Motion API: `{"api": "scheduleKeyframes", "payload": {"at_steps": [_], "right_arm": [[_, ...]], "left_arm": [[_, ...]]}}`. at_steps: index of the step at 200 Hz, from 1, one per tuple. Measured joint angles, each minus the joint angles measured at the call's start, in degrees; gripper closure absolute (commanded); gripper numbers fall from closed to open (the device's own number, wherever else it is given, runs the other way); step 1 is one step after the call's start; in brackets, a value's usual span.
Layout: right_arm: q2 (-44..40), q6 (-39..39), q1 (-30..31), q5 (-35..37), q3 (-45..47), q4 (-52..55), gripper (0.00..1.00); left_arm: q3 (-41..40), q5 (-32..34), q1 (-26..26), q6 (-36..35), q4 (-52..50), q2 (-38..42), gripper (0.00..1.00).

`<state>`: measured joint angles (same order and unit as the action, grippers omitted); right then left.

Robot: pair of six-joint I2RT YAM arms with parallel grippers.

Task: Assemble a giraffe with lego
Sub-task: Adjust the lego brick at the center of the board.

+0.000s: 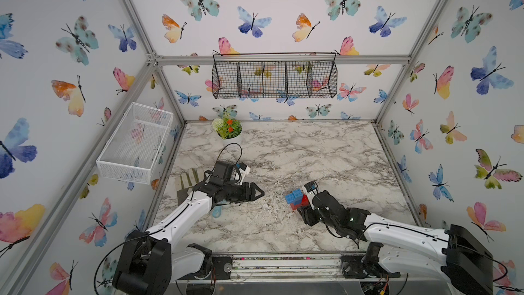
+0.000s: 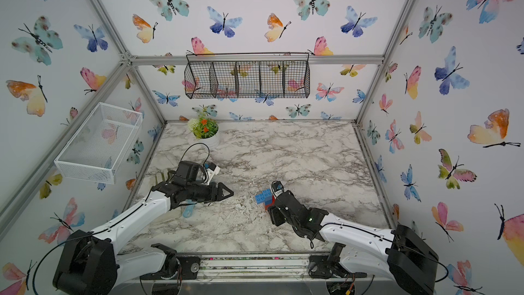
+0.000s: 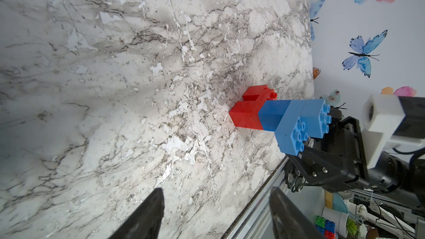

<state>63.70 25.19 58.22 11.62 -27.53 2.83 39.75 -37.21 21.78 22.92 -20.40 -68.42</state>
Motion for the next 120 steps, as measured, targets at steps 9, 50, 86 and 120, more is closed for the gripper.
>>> {"api": "scheduleKeyframes", "payload": {"at_steps": [9,50,86,120], "right_arm": [[0.8,-0.4,0.0,0.1,0.0,-1.9,0.38],[4.6,-1.5,0.7,0.2,0.0,-7.7,0.39],[6.1,-1.9,0.8,0.9,0.4,-11.6,0.42],[6.8,-1.9,0.8,2.2,1.8,-14.6,0.46]], "left_arm": [[0.0,0.0,0.0,0.0,0.0,0.0,0.28],[0.0,0.0,0.0,0.0,0.0,0.0,0.28],[0.0,0.0,0.0,0.0,0.0,-0.3,0.28],[0.0,0.0,0.0,0.0,0.0,-0.4,0.28]]}}
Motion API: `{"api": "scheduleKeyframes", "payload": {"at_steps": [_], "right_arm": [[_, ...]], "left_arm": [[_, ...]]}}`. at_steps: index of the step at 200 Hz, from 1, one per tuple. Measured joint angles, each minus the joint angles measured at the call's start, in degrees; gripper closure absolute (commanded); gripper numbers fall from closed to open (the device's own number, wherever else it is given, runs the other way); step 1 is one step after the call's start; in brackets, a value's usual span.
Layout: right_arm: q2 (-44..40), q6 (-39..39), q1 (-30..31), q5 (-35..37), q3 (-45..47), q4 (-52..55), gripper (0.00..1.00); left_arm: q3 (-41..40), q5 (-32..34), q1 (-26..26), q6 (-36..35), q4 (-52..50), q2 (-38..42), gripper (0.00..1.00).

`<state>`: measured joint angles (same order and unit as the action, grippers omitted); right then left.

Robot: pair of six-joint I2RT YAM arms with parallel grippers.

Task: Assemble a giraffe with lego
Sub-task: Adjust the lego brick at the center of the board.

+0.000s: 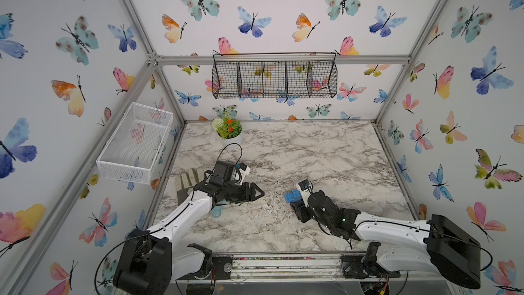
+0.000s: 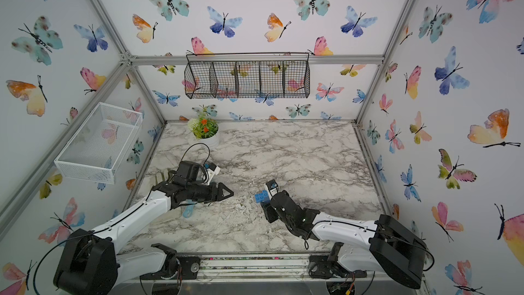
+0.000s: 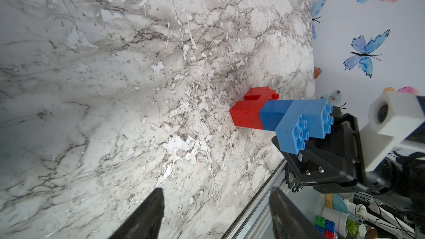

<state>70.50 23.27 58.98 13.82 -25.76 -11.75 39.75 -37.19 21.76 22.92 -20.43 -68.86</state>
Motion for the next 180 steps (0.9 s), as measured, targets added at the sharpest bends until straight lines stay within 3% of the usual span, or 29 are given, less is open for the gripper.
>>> {"api": "scheduleKeyframes", "payload": {"at_steps": [67,180], "right_arm": [[1.5,0.3,0.3,1.9,0.7,-3.1,0.48],[2.3,1.1,1.1,5.9,0.6,-5.0,0.65]], "left_arm": [[0.0,0.0,0.0,0.0,0.0,0.0,0.28],[0.0,0.0,0.0,0.0,0.0,-0.1,0.28]]}}
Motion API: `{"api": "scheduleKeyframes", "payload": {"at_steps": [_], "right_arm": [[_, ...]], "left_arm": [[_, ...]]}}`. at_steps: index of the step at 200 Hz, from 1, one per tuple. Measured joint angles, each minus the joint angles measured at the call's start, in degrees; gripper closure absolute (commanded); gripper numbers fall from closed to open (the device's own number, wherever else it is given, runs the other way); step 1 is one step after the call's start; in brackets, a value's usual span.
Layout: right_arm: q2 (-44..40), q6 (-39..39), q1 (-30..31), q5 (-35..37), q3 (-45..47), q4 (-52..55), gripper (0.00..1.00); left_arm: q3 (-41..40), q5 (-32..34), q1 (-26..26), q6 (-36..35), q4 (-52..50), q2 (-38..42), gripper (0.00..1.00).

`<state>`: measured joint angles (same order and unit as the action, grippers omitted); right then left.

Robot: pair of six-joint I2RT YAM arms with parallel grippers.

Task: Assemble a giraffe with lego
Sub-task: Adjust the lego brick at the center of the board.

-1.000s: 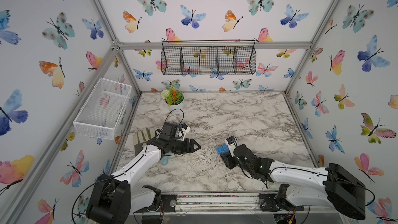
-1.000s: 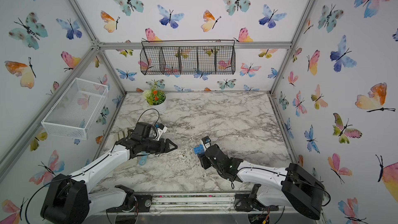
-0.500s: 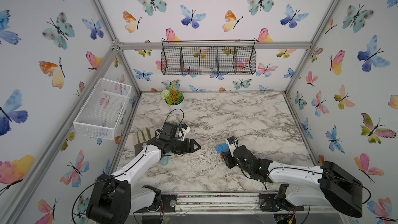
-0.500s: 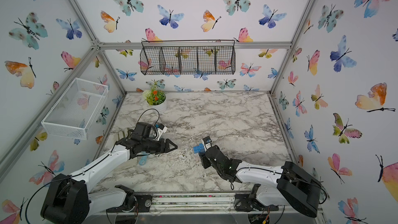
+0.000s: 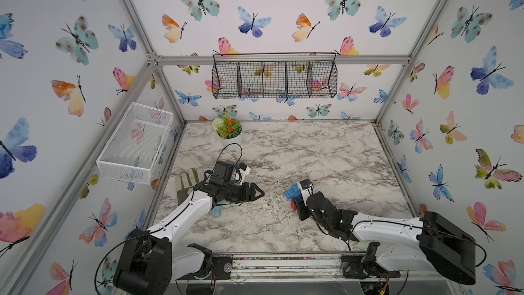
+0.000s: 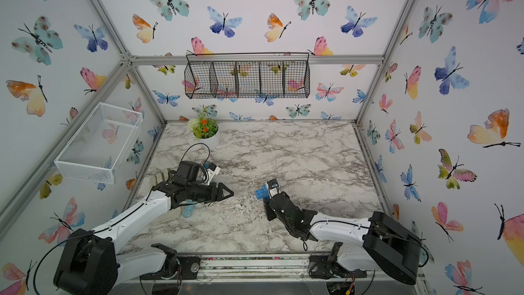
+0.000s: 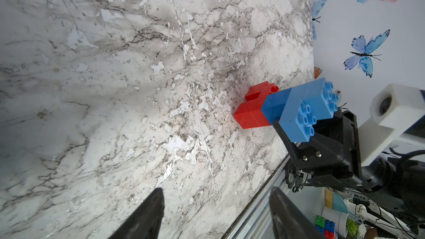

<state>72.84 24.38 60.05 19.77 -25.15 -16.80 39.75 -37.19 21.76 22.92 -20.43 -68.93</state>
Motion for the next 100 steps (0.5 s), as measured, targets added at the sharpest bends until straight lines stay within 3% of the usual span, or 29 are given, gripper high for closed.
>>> {"api": "scheduleKeyframes", "payload": {"at_steps": [49,100], "right_arm": [[-0.1,0.1,0.0,0.5,-2.1,3.5,0.69],[0.6,1.6,0.0,2.1,-12.5,16.3,0.71]], "left_arm": [[0.0,0.0,0.0,0.0,0.0,0.0,0.28],[0.0,0.0,0.0,0.0,0.0,0.0,0.28]]}}
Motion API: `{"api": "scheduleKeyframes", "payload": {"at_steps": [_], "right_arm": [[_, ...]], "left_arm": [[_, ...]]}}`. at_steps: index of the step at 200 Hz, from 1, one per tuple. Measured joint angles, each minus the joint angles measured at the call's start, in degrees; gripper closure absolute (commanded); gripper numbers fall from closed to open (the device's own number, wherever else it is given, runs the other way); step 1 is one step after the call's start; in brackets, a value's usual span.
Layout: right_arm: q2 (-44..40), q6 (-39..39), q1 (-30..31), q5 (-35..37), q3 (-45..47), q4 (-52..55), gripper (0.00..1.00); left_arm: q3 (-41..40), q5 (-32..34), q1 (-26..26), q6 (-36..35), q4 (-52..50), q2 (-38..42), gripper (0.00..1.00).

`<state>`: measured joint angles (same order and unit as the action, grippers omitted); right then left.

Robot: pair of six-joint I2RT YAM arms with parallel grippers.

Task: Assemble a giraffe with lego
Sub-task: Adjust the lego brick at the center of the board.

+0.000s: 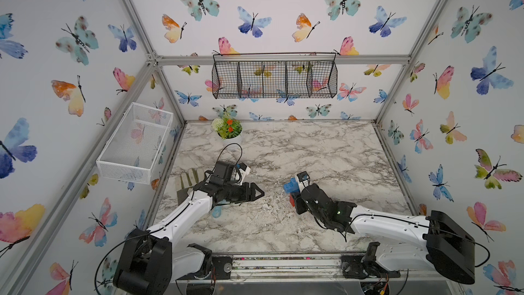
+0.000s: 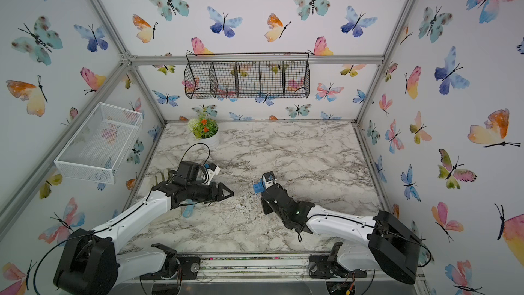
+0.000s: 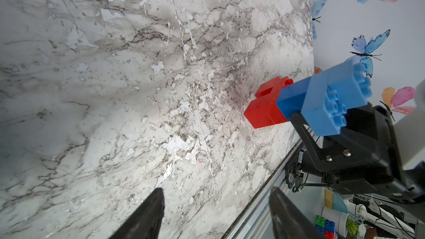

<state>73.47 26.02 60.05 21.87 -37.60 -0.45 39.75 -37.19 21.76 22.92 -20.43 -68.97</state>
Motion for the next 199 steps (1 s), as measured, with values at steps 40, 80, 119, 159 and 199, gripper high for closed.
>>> {"api": "scheduleKeyframes", "payload": {"at_steps": [40,80,119,159,199], "right_arm": [[3.4,1.8,0.0,1.0,-9.5,13.0,0.71],[8.3,4.7,0.0,1.9,-20.9,28.0,0.72],[12.5,7.5,0.0,2.0,-30.6,40.6,0.72],[18.6,9.7,-1.2,0.6,-41.6,52.0,0.72],[23.2,10.0,-5.3,-2.8,-48.2,58.9,0.72]], "left_arm": [[0.0,0.0,0.0,0.0,0.0,0.0,0.28],[0.0,-0.1,0.0,0.0,0.0,0.0,0.28],[0.0,-0.1,0.0,0.0,0.0,0.3,0.28],[0.0,-0.3,0.0,0.0,0.0,0.8,0.28],[0.0,-0.7,0.0,0.0,0.0,1.7,0.28]]}}
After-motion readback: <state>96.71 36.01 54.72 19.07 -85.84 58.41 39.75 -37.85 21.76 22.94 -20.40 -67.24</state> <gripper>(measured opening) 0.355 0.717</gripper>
